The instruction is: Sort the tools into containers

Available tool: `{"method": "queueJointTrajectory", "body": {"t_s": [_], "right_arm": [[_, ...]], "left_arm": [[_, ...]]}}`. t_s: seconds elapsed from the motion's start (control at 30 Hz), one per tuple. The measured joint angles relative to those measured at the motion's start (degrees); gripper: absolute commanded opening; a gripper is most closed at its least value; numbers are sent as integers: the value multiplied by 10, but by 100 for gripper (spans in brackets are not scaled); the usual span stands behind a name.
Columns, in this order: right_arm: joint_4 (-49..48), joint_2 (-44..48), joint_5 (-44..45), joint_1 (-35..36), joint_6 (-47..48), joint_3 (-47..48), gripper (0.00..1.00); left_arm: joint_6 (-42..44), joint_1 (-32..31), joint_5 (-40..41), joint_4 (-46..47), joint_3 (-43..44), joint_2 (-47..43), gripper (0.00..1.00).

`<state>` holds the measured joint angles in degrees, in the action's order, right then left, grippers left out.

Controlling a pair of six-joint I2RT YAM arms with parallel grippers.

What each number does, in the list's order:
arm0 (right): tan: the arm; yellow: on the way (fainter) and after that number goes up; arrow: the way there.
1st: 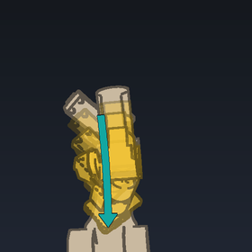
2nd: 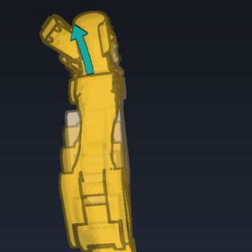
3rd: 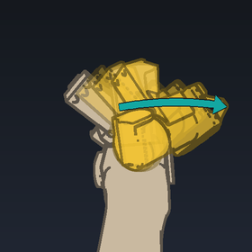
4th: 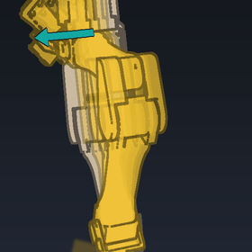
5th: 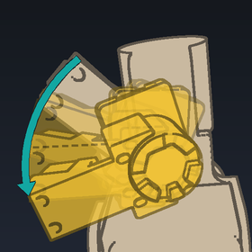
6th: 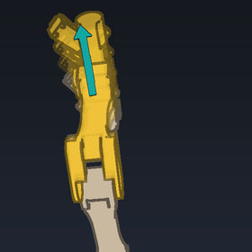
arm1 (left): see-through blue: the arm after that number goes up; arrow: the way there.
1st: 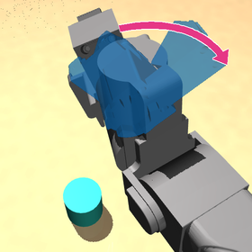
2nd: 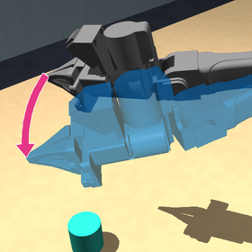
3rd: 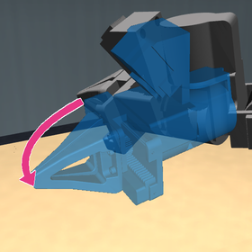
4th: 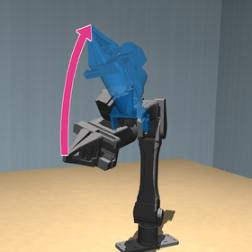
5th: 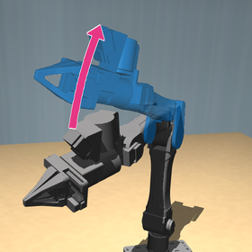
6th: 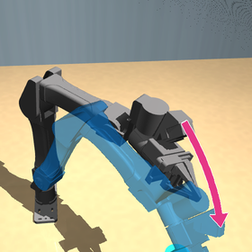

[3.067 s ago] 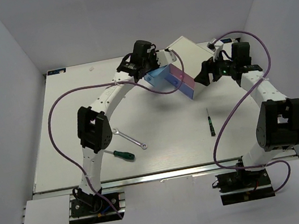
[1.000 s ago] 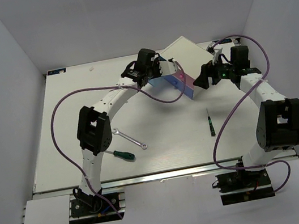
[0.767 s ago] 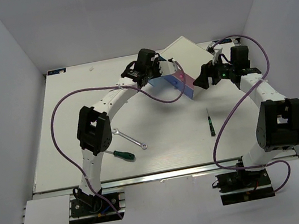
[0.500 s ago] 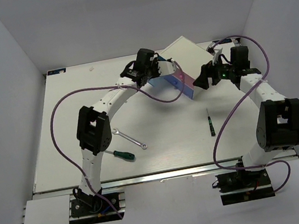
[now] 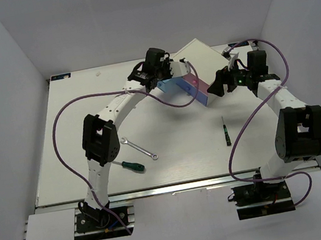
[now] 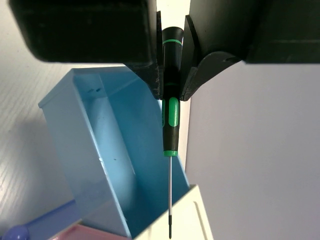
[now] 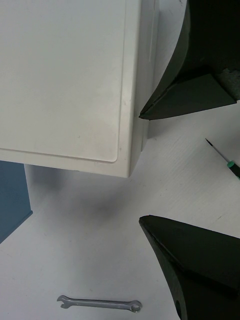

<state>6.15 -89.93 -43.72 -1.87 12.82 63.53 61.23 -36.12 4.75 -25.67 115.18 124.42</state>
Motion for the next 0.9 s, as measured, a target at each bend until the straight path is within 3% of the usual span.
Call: {"method": "queueJointTrajectory", "body": {"t_s": [0.4, 0.73, 0.9], "right_arm": [[-1, 0, 0, 0, -1, 0, 83], [-3, 0, 0, 0, -4, -7, 83], [-4, 4, 0, 0, -4, -7, 83]], "left_arm": [[0, 0, -9, 0, 3, 0, 15], [3, 0, -7, -3, -23, 0, 17], [2, 0, -6, -2, -23, 0, 22]]}}
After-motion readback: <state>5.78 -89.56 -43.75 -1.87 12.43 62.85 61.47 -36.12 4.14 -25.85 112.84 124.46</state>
